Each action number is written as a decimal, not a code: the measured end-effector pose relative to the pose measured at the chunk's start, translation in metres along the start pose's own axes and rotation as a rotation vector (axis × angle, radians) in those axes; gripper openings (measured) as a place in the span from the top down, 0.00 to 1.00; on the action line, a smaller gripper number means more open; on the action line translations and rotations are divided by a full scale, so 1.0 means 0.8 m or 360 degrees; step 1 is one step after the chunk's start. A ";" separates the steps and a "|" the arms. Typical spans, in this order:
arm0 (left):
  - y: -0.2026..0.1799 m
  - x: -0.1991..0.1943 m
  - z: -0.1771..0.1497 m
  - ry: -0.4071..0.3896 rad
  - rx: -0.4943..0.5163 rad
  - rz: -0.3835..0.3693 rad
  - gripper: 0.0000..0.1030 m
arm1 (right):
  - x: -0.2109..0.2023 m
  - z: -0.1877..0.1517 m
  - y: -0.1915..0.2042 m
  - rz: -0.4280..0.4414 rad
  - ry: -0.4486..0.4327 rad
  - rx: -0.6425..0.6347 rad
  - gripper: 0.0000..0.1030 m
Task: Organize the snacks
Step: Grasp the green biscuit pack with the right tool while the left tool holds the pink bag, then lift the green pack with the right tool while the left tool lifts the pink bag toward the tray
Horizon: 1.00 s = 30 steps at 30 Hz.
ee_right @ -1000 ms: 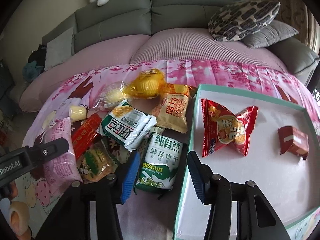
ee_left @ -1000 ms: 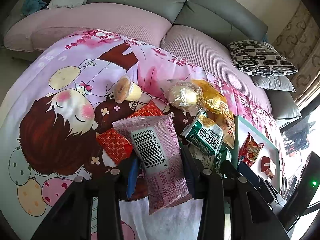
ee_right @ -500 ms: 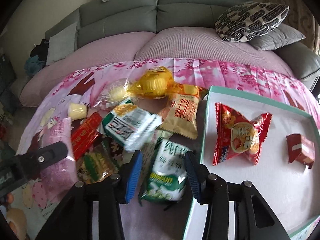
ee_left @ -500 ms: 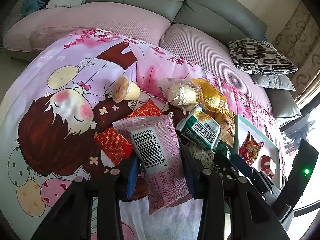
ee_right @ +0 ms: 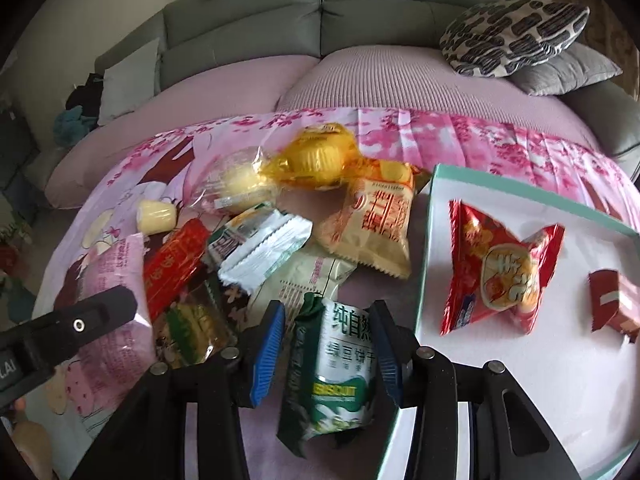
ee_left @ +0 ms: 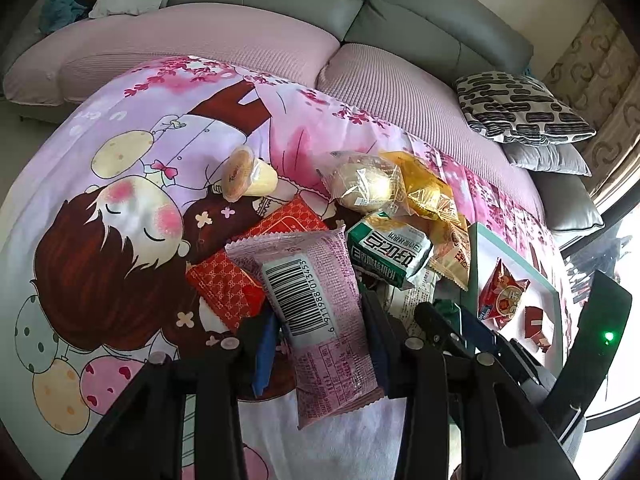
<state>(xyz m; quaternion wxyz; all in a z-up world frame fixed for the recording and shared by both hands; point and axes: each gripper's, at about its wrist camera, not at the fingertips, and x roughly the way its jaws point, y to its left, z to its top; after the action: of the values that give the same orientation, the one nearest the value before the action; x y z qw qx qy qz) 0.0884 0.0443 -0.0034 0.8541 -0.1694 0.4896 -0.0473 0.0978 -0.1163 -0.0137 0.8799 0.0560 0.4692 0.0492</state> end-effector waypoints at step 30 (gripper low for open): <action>-0.010 0.006 -0.009 0.0029 0.0010 -0.0013 0.59 | -0.036 -0.024 -0.003 -0.0021 0.0060 -0.0001 0.75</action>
<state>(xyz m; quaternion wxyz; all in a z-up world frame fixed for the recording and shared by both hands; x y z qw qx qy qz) 0.0855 0.0337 -0.0083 0.8498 -0.1682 0.4966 -0.0539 0.0657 -0.1217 -0.0008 0.8712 0.0516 0.4861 0.0446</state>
